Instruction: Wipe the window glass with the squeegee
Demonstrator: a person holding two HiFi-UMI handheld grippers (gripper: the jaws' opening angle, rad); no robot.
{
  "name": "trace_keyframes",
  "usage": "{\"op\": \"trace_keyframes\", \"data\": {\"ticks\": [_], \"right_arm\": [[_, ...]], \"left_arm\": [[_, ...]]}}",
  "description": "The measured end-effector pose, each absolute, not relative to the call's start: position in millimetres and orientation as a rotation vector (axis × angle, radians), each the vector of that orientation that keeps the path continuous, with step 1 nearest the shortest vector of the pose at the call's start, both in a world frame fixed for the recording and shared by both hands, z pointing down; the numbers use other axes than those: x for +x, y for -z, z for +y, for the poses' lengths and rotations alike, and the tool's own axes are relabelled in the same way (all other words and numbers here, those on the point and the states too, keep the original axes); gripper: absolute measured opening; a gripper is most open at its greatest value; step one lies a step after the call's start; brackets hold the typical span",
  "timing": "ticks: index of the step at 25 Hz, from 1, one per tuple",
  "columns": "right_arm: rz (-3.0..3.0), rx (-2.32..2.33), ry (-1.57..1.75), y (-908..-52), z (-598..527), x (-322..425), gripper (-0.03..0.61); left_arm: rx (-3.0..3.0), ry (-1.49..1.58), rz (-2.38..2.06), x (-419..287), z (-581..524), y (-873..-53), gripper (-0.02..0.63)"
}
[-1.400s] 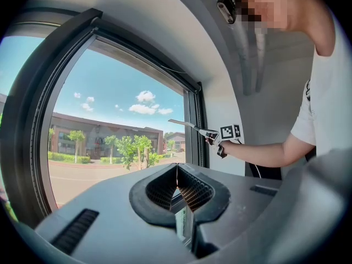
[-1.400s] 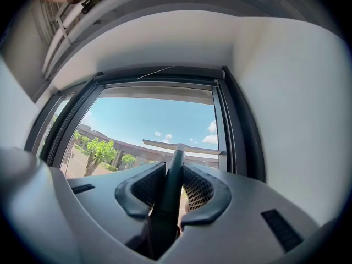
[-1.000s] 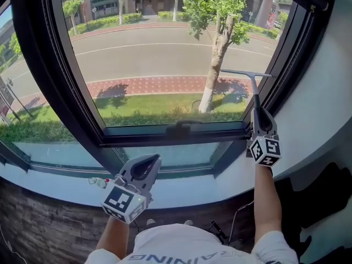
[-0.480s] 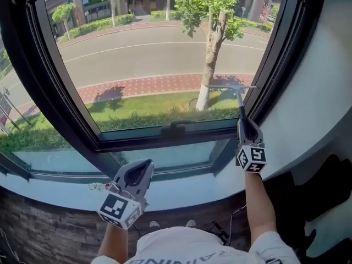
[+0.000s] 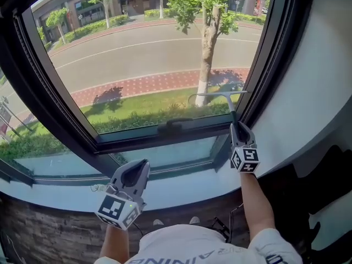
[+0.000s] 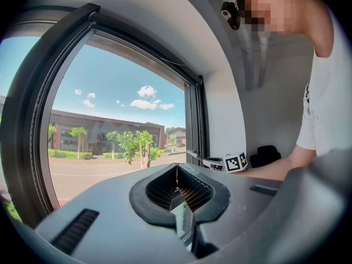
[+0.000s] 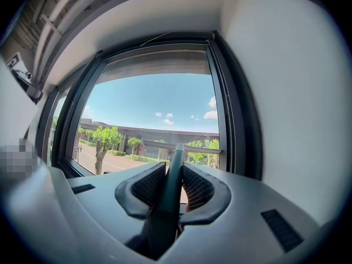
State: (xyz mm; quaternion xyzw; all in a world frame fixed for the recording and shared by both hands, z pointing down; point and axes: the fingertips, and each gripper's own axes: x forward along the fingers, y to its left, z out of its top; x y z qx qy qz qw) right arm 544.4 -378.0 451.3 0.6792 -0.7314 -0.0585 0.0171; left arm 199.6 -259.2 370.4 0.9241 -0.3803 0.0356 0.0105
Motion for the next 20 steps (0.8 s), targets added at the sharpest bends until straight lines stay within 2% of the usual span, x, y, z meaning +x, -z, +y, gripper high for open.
{"op": "trace_keyframes", "data": {"ticks": [20], "right_arm": [[-2.264, 2.085, 0.119, -499.8, -374.4, 548.2, 0.1]], "left_arm": [[2.846, -0.15, -1.213, 199.0, -254.2, -378.5, 0.017]]}}
